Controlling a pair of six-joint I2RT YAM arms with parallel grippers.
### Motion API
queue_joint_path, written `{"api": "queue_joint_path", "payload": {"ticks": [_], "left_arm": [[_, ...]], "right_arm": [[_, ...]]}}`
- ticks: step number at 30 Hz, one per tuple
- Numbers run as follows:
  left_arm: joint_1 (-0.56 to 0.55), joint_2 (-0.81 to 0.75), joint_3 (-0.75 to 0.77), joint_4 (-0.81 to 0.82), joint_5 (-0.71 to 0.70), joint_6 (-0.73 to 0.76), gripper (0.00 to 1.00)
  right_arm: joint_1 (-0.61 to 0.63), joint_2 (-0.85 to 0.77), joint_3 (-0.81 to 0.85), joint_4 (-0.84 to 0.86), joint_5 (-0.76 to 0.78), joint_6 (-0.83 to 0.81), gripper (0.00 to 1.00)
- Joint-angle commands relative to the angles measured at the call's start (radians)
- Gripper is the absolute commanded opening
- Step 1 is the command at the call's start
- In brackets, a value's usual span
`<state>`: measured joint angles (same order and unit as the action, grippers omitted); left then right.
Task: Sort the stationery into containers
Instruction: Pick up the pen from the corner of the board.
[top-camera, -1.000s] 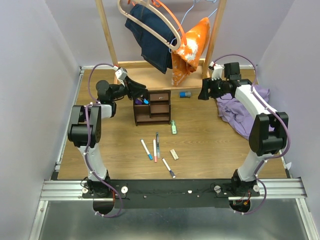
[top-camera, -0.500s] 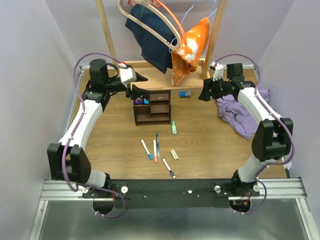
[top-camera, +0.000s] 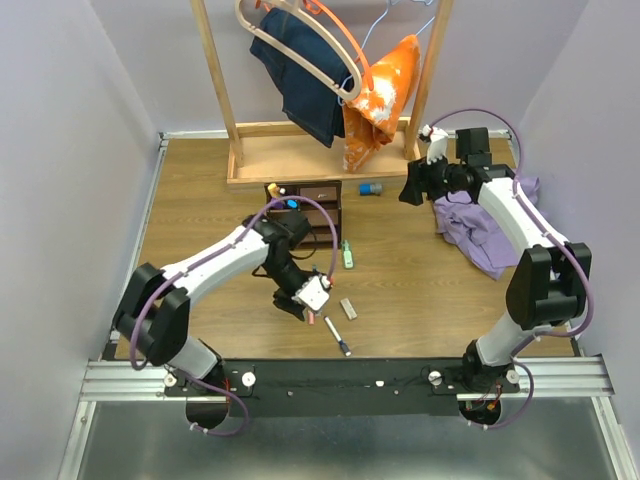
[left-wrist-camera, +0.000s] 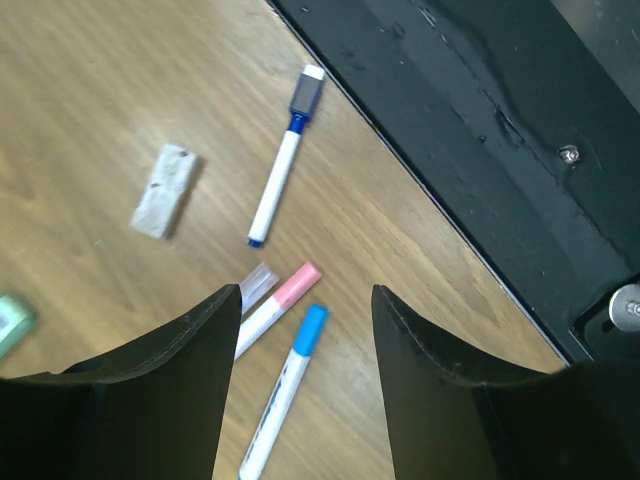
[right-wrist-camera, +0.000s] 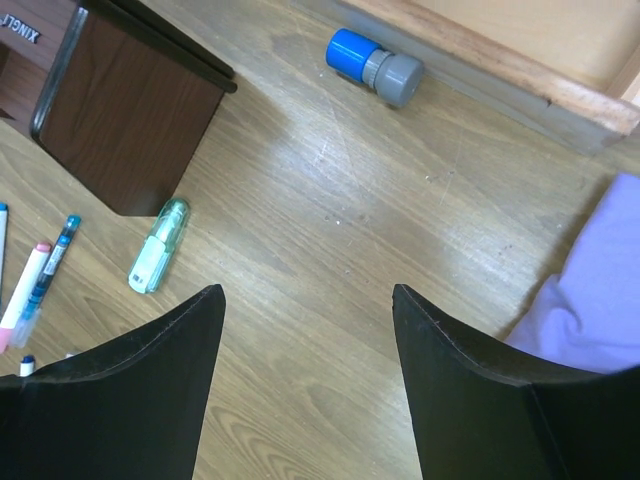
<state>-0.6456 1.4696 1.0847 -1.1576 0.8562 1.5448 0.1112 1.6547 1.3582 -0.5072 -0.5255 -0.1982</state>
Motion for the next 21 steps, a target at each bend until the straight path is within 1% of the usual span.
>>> {"api": "queue_joint_path", "payload": {"ticks": [1, 5, 6, 7, 9, 10, 15, 21], "left_arm": [[-0.091, 0.101, 0.007, 0.073, -0.112, 0.008, 0.63], [-0.186, 0.187, 0.029, 0.134, -0.149, -0.052, 0.63], [-0.224, 0.195, 0.032, 0.165, -0.151, -0.069, 0.63], [-0.241, 0.201, 0.032, 0.180, -0.152, -0.107, 0.63], [-0.265, 0.215, 0.017, 0.252, -0.149, -0.150, 0.62], [-0.275, 0.219, 0.009, 0.284, -0.145, -0.205, 0.62], [-0.313, 0.244, -0.019, 0.418, -0.174, -0.276, 0.60], [-0.354, 0.247, -0.029, 0.456, -0.175, -0.299, 0.56]], "right_arm": [[-0.002, -0.029, 0.058, -0.022, -0.025, -0.052, 0.76], [-0.002, -0.041, 0.048, -0.008, -0.021, -0.066, 0.76], [-0.002, -0.044, 0.041, 0.008, -0.016, -0.063, 0.76], [-0.002, -0.052, 0.038, 0.013, -0.013, -0.058, 0.76], [-0.002, -0.058, 0.032, 0.027, -0.014, -0.047, 0.76], [-0.002, -0.061, 0.024, 0.041, -0.018, -0.044, 0.76], [-0.002, -0.085, -0.002, 0.053, -0.024, -0.017, 0.76], [-0.002, -0.116, -0.042, 0.058, -0.022, -0.014, 0.76]]}}
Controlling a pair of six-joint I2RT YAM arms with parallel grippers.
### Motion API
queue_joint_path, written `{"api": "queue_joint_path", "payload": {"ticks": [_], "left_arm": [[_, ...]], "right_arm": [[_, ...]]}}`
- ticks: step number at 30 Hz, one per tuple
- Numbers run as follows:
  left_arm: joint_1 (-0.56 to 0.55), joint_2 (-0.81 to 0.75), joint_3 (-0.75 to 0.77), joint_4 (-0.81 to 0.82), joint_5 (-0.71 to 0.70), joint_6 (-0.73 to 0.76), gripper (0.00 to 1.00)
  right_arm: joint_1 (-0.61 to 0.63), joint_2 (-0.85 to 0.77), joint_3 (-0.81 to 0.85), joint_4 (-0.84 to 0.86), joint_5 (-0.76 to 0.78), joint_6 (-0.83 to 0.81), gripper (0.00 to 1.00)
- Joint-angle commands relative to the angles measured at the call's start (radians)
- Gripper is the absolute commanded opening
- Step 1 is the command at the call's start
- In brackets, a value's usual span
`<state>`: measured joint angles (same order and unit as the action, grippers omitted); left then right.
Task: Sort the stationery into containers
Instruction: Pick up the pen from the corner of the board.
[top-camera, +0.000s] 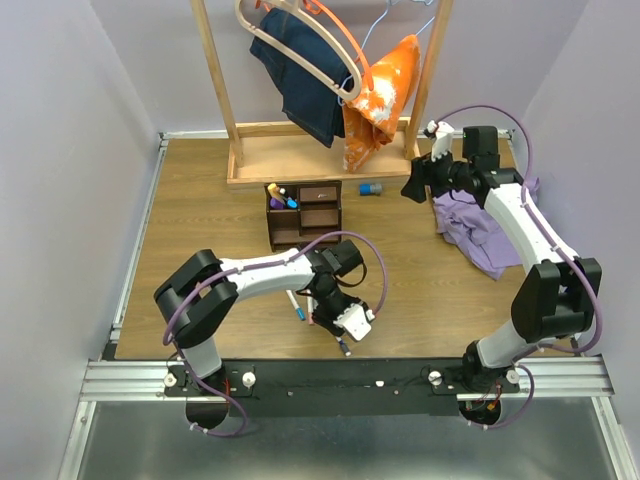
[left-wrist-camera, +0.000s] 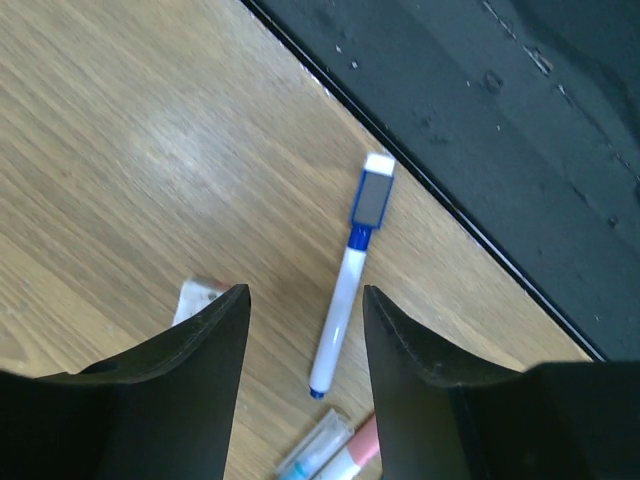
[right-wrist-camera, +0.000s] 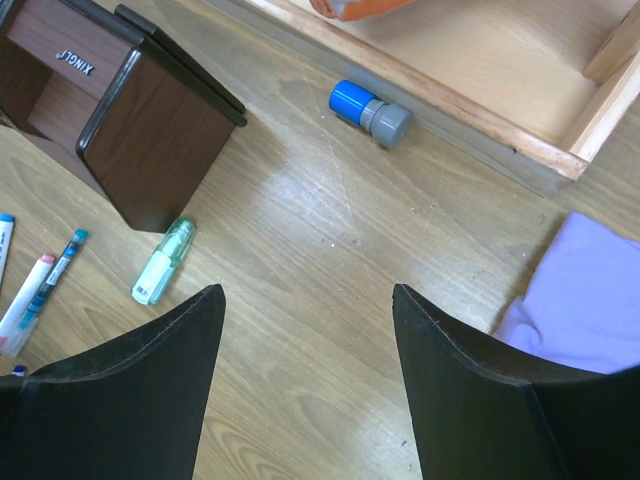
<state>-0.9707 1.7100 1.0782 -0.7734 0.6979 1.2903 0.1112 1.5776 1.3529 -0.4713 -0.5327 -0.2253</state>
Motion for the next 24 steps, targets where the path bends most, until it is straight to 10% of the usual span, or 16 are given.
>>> {"api": "queue_joint_path", "payload": {"ticks": [1, 24], "left_arm": [[-0.031, 0.010, -0.024, 0.077, -0.020, -0.046, 0.56], [-0.103, 0.020, -0.096, 0.198, 0.020, -0.163, 0.48]], "right_arm": [[-0.002, -0.039, -0.043, 0.023, -0.013, 0.015, 0.76], [-0.002, -0.074, -0.115, 0.045, 0.007, 0.020, 0.76]]}}
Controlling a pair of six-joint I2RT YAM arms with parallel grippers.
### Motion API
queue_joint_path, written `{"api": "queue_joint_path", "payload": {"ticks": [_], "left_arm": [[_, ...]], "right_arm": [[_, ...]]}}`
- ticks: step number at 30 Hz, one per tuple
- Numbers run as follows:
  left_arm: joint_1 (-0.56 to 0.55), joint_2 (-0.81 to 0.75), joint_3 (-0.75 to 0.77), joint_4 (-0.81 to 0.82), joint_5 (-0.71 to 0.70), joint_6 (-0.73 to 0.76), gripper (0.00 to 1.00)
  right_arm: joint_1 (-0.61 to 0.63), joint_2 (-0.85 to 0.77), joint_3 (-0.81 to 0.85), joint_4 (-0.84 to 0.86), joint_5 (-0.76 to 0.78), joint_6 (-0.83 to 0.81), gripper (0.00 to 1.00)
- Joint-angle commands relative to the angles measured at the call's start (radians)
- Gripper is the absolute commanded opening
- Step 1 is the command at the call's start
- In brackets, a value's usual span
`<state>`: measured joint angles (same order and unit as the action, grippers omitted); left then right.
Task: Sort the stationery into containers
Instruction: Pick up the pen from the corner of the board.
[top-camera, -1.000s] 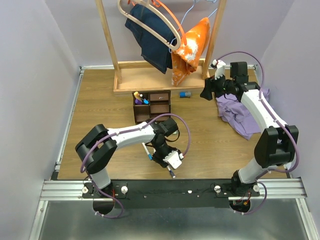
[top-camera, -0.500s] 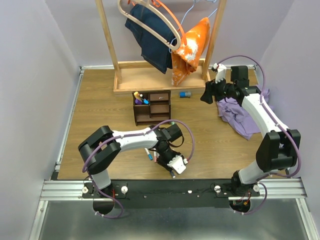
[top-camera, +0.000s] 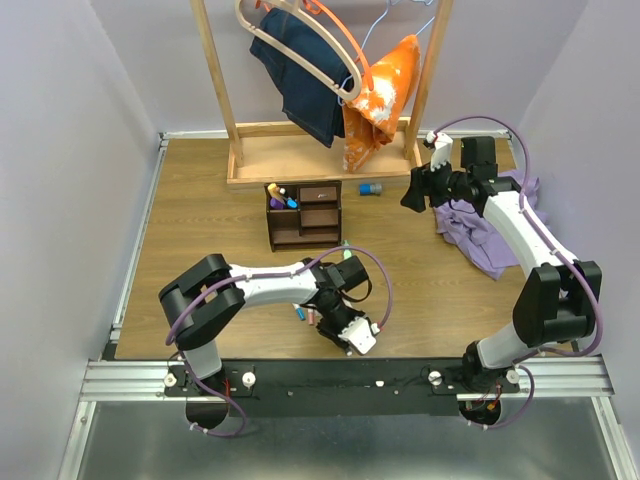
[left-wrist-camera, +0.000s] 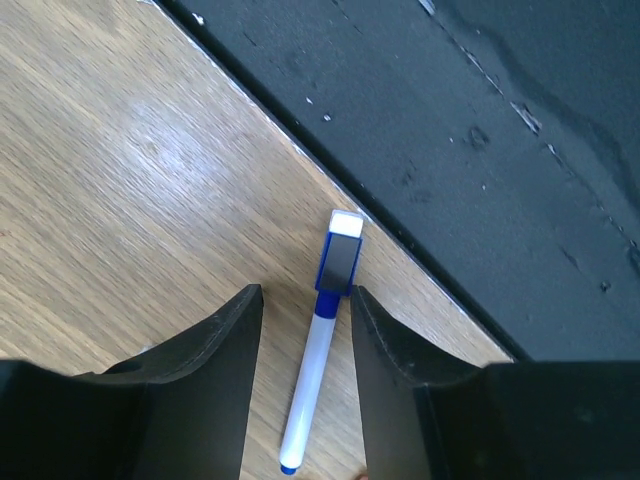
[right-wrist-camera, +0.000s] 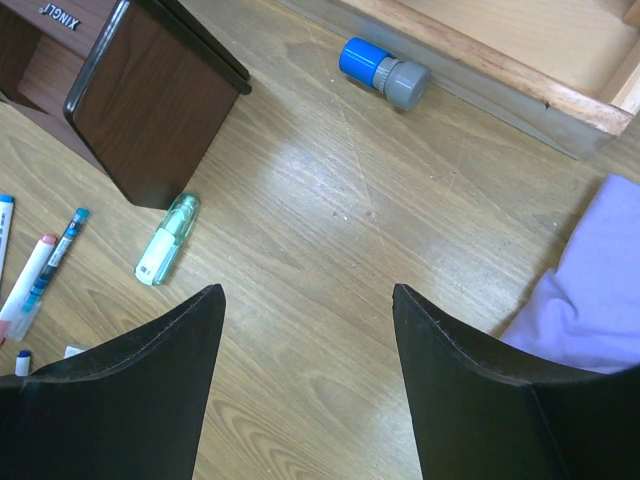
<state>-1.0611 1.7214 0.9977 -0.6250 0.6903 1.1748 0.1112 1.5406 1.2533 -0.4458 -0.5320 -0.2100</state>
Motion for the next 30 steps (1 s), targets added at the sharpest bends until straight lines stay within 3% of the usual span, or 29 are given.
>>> {"api": "queue_joint_path", "payload": {"ticks": [1, 20, 26, 30], "left_arm": [[-0.014, 0.010, -0.021, 0.056, 0.026, -0.055, 0.47], [-0.051, 0.014, -0.094, 0.212, 0.025, -0.187, 0.36], [-0.050, 0.029, -0.076, 0.234, -0.006, -0.221, 0.22], [-0.013, 0.033, -0.015, 0.139, -0.026, -0.187, 0.18]], "right_arm": [[-0.002, -0.039, -0.017, 0.021, 0.006, 0.003, 0.76], [-0.002, -0.051, -0.092, 0.053, 0.004, 0.020, 0.76], [-0.002, -0.045, -0.094, 0.055, 0.010, 0.023, 0.76], [-0.002, -0.036, -0.069, 0.041, 0.018, 0.021, 0.76]]}}
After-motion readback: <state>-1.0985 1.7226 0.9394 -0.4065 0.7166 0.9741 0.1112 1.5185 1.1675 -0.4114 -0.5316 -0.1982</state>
